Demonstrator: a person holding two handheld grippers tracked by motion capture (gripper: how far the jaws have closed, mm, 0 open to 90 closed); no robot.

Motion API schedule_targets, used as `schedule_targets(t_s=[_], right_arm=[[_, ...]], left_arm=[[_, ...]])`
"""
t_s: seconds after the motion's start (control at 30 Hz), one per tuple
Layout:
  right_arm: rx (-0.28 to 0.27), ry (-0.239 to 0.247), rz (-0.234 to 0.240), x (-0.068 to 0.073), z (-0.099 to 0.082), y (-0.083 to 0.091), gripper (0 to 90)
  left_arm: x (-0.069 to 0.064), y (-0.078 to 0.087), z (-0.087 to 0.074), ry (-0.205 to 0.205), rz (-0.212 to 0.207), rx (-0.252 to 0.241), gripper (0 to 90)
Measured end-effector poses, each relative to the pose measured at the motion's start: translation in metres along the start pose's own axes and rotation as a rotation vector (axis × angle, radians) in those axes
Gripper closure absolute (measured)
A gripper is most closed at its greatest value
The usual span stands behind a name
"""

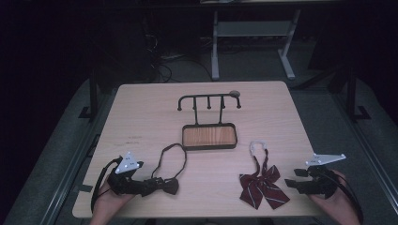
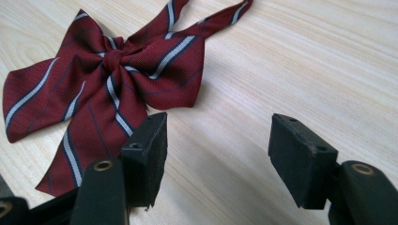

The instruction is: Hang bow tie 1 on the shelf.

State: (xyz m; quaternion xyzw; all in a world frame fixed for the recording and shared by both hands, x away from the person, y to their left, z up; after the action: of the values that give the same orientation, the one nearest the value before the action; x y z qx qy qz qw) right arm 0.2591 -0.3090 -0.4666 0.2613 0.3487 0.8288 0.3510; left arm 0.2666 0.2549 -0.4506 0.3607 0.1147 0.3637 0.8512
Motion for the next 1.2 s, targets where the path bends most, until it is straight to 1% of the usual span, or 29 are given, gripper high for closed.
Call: schedule_targets(t_s=[0.07, 0.13, 0.17, 0.2, 0.23, 0.3, 0.33, 0.37, 0.4, 0.43, 0.57, 0.63, 0.67, 0.7, 0.73, 0.77, 0.83, 0.93, 0.97, 1.07, 1.1, 1.13, 1.2], right_arm=[[0.003, 0.003, -0.003, 0.001, 0.001, 0.000, 37.5], [0.011, 0.009, -0.001, 0.003, 0.005, -0.002, 37.5], [0.013, 0.015, -0.003, 0.003, 0.008, -0.002, 37.5], [0.013, 0.015, -0.003, 0.003, 0.008, -0.002, 37.5], [0.015, 0.027, 0.002, 0.006, 0.013, -0.003, 37.5], [0.012, 0.030, 0.002, 0.008, 0.016, -0.003, 37.5], [0.009, 0.043, 0.002, 0.009, 0.018, -0.003, 37.5], [0.017, 0.045, -0.002, 0.013, 0.025, -0.002, 37.5], [0.017, 0.045, -0.002, 0.013, 0.025, -0.002, 37.5], [0.018, 0.044, 0.013, 0.015, 0.030, -0.001, 38.2], [0.032, 0.040, 0.019, 0.017, 0.040, 0.001, 37.9], [0.044, 0.048, 0.023, 0.017, 0.046, 0.001, 37.6], [0.044, 0.048, 0.023, 0.017, 0.046, 0.001, 37.6], [0.054, 0.053, 0.025, 0.018, 0.052, 0.001, 37.5], [0.054, 0.053, 0.025, 0.018, 0.052, 0.001, 37.5], [0.061, 0.065, 0.021, 0.019, 0.058, 0.001, 37.5], [0.066, 0.066, 0.025, 0.019, 0.064, 0.000, 37.5], [0.069, 0.063, 0.038, 0.019, 0.069, -0.001, 37.5], [0.067, 0.057, 0.050, 0.019, 0.074, -0.002, 37.6], [0.070, 0.064, 0.055, 0.019, 0.079, -0.003, 38.0], [0.080, 0.072, 0.058, 0.020, 0.084, -0.005, 38.2], [0.084, 0.082, 0.058, 0.020, 0.087, -0.006, 38.3], [0.095, 0.090, 0.058, 0.021, 0.091, -0.008, 38.6]], left_arm=[[-0.001, 0.000, 0.000, 0.002, 0.000, 0.000, 23.0], [0.000, 0.001, -0.001, -0.005, 0.003, 0.001, 23.0], [-0.001, 0.001, -0.001, 0.005, 0.002, 0.004, 23.0], [-0.001, 0.001, -0.001, 0.005, 0.002, 0.004, 22.9], [0.000, 0.001, -0.002, 0.003, 0.001, 0.006, 22.9], [0.000, 0.001, -0.002, 0.005, 0.000, 0.007, 23.0], [0.001, 0.001, -0.001, 0.003, 0.000, 0.009, 23.0], [0.000, 0.000, 0.000, 0.004, -0.003, 0.006, 23.0], [0.000, 0.000, 0.000, 0.004, -0.003, 0.006, 23.0], [0.001, 0.000, 0.001, -0.008, -0.003, 0.003, 23.0], [-0.001, 0.001, 0.001, -0.010, -0.003, 0.002, 23.0], [0.000, 0.002, 0.001, -0.011, 0.001, -0.001, 23.0], [0.000, 0.002, 0.001, -0.011, 0.001, -0.001, 23.0], [0.002, 0.004, 0.002, -0.014, 0.007, -0.009, 23.0], [0.002, 0.004, 0.002, -0.014, 0.007, -0.009, 23.0], [0.003, 0.005, 0.001, -0.009, 0.008, -0.012, 22.9], [0.003, 0.005, 0.001, 0.000, 0.006, -0.014, 23.0], [0.003, 0.005, 0.001, -0.004, 0.006, -0.012, 22.9], [0.003, 0.006, 0.001, -0.004, 0.005, -0.012, 22.9], [0.004, 0.006, 0.001, -0.007, 0.008, -0.014, 22.9], [0.005, 0.007, 0.001, -0.002, 0.012, -0.016, 22.9], [0.006, 0.008, 0.000, -0.007, 0.015, -0.017, 22.9], [0.006, 0.008, 0.000, 0.007, 0.017, -0.021, 22.9]])
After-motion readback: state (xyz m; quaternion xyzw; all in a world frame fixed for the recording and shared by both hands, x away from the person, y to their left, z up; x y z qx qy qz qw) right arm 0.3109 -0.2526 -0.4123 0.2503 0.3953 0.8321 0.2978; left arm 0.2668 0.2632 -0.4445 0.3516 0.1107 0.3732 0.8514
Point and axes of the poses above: each handheld gripper's, and its own axes: y roughly backward along the jaws, z roughly out of its top, x roughly to its left, the point moved 2 cm from there along -y, roughly forward along the jaws, and after that the axes turned 2 degrees about z, right-handed, at the moved point
